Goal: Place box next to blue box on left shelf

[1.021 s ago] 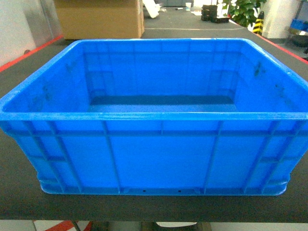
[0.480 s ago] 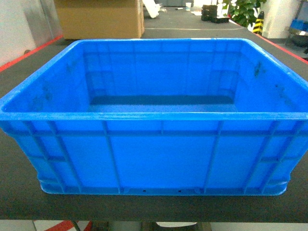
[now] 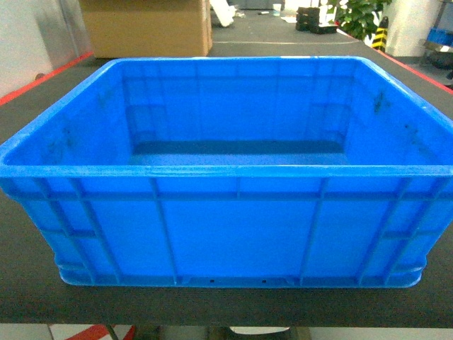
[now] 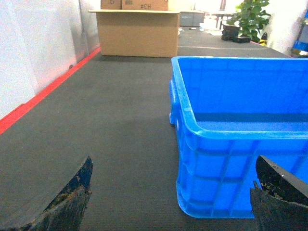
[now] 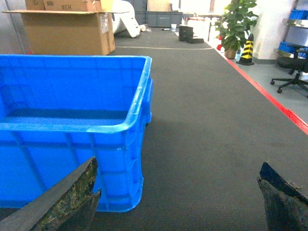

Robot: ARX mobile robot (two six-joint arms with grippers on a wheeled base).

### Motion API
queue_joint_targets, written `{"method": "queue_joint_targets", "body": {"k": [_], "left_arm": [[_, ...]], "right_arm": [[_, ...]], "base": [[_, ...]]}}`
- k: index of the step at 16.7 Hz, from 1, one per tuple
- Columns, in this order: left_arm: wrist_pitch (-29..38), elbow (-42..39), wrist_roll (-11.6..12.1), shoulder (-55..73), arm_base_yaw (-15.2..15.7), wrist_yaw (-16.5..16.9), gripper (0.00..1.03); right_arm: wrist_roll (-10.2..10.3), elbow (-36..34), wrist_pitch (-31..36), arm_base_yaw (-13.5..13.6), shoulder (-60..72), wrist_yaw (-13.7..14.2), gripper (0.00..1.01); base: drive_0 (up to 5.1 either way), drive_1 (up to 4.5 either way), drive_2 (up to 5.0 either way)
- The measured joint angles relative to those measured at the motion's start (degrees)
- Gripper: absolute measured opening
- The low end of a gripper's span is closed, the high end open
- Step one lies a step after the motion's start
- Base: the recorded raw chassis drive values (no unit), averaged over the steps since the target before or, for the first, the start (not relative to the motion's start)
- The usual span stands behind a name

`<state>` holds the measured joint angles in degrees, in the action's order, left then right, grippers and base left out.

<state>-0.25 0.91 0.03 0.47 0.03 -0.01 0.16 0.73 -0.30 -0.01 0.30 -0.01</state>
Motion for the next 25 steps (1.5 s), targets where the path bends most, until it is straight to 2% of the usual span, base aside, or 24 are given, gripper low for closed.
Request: {"method": "queue_joint_targets", "body": {"k": [7,8,9,10,11,12,13,14,15,16,18,19,21,22,24,25], "left_arm": [[0.0,0.0,0.0,0.0,0.0,0.0,0.98],[1.1,0.0,0.7,0.7,1.3,4.1,0.98],[4.0,0.0,1.6,2.5,2.4,8.6,0.98],[9.2,0.0,2.3,8.0,1.4,11.4,0.98],[16.1,0.3,3.1,15.4,1.6,13.6,0.98],[22.5,1.5,3.2,23.1,2.1,13.0,0.98],[31.8,5.4,3.4,34.5,1.6,11.0,0.98],[36.7,8.3,3.5,40.8,0.5,9.8,0.98],[44.1,17.8,3.8,57.3,-3.4,4.6,0.98],[44.2,31.3,4.7,80.5,-8.2,-3.8,0.98],[42.7,37.6,4.7,88.6,-8.3,-6.9,0.98],[41.1,39.2,4.6,91.1,-8.1,-7.4,0.98],[35.9,41.7,2.5,94.7,-7.6,-7.7,0.98],[33.9,42.9,0.5,95.3,-7.3,-7.5,0.98],[29.3,44.6,-1.4,95.3,-7.3,-7.0,0.98],[26.9,45.3,-1.7,95.1,-7.5,-6.8,0.98]], "right_arm": [[0.0,0.0,0.0,0.0,0.0,0.0,0.98],[0.0,0.0,-0.2,0.0,0.0,0.2,0.98],[-0.6,0.5,-2.1,1.7,1.2,4.5,0.98],[-0.6,0.8,0.6,3.6,6.1,9.4,0.98],[-0.6,2.0,4.6,3.5,11.4,9.6,0.98],[-0.7,3.9,9.4,2.4,16.3,8.4,0.98],[-0.5,8.6,16.0,0.2,25.0,5.3,0.98],[-0.2,12.7,20.4,-0.7,31.6,3.2,0.98],[0.7,22.3,23.8,-1.5,46.4,-1.6,0.98],[3.3,41.0,16.8,0.2,73.9,-6.4,0.98],[5.4,48.6,12.7,1.5,84.2,-8.4,0.98],[6.1,50.6,10.9,2.0,87.7,-8.8,0.98],[7.5,52.5,8.2,2.8,93.3,-8.7,0.98],[7.8,52.6,8.0,3.1,93.9,-8.6,0.98],[8.1,53.8,7.6,3.5,94.0,-8.6,0.98],[8.4,54.2,7.0,3.8,94.0,-8.9,0.98]], "base": [[0.0,0.0,0.0],[0.0,0.0,0.0],[0.0,0.0,0.0],[0.0,0.0,0.0],[0.0,0.0,0.0],[0.0,0.0,0.0],[0.0,0.0,0.0],[0.0,0.0,0.0],[0.0,0.0,0.0],[0.0,0.0,0.0],[0.0,0.0,0.0],[0.0,0.0,0.0],[0.0,0.0,0.0],[0.0,0.0,0.0],[0.0,0.0,0.0],[0.0,0.0,0.0]]}}
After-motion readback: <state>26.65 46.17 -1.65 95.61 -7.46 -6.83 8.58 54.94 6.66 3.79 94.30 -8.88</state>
